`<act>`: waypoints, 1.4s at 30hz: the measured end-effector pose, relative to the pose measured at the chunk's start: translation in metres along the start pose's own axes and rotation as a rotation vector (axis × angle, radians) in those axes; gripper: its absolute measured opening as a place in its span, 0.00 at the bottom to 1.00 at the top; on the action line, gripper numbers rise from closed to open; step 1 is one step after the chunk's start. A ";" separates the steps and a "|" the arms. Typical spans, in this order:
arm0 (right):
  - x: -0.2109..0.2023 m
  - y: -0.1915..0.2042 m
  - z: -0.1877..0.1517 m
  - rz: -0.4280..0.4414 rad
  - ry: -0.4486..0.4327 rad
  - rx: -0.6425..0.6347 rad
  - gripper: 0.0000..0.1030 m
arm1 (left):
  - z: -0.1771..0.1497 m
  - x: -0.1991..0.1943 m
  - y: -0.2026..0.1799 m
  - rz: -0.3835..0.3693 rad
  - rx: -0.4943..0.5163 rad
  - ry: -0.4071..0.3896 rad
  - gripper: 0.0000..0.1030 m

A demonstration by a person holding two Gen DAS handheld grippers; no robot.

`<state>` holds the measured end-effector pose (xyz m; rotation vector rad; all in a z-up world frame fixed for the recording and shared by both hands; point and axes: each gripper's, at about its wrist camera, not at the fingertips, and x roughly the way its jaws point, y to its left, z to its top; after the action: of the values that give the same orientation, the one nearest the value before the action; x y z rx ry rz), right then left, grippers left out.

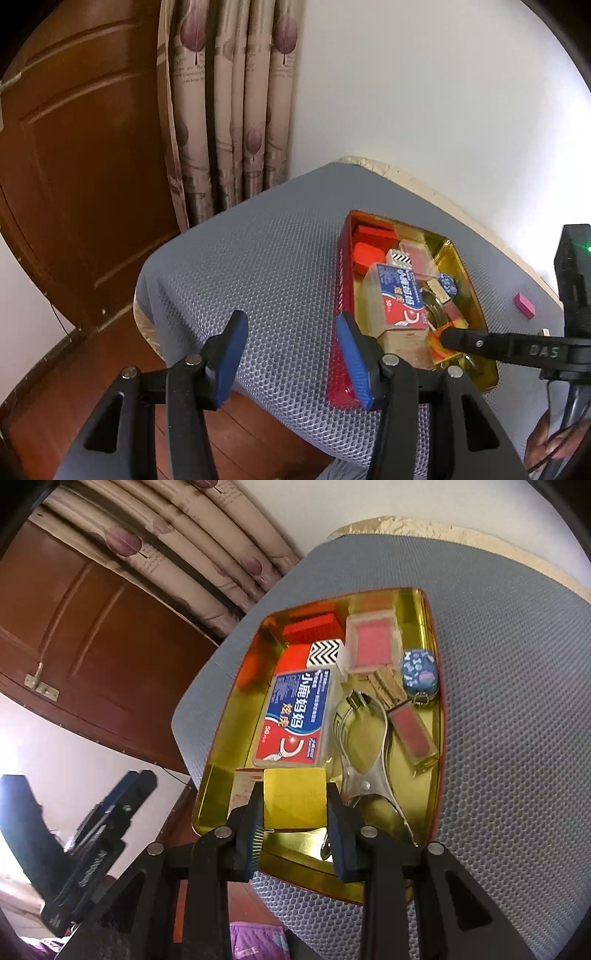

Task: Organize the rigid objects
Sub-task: 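Place the tape measure in the tray with the left tool while the right tool lowers the yellow cube there, then withdraw both tools from the tray toward the remaining items, then grasp the pink eraser with the left tool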

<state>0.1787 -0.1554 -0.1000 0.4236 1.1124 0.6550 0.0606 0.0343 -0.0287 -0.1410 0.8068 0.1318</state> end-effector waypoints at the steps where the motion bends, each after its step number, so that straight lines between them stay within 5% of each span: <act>1: 0.000 0.001 0.001 0.008 -0.004 0.002 0.35 | 0.000 -0.001 -0.001 0.004 0.006 -0.006 0.50; 4: -0.009 0.001 0.002 0.038 -0.042 0.009 0.54 | 0.000 -0.003 -0.004 0.011 0.018 -0.013 0.50; 10: -0.077 -0.019 -0.021 -0.062 -0.276 -0.041 0.54 | -0.002 -0.007 -0.009 0.035 0.044 -0.029 0.50; 15: -0.139 -0.097 -0.073 -0.438 -0.471 0.021 0.77 | -0.006 -0.010 -0.020 0.048 0.084 -0.037 0.50; 24: -0.183 -0.265 -0.154 -0.883 -0.388 0.243 0.80 | -0.022 -0.018 -0.067 -0.008 0.212 -0.009 0.50; 28: -0.195 -0.312 -0.174 -0.900 -0.371 0.313 0.85 | -0.031 -0.028 -0.103 -0.056 0.305 -0.002 0.50; 30: -0.202 -0.329 -0.182 -0.831 -0.394 0.376 0.88 | -0.035 -0.028 -0.124 -0.095 0.328 0.030 0.51; 42: -0.212 -0.338 -0.184 -0.702 -0.460 0.389 0.96 | -0.032 0.011 -0.276 -0.298 0.384 0.269 0.51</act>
<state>0.0396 -0.5492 -0.2359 0.4476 0.8577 -0.2760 0.0920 -0.2417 -0.0377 0.0870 1.0543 -0.3296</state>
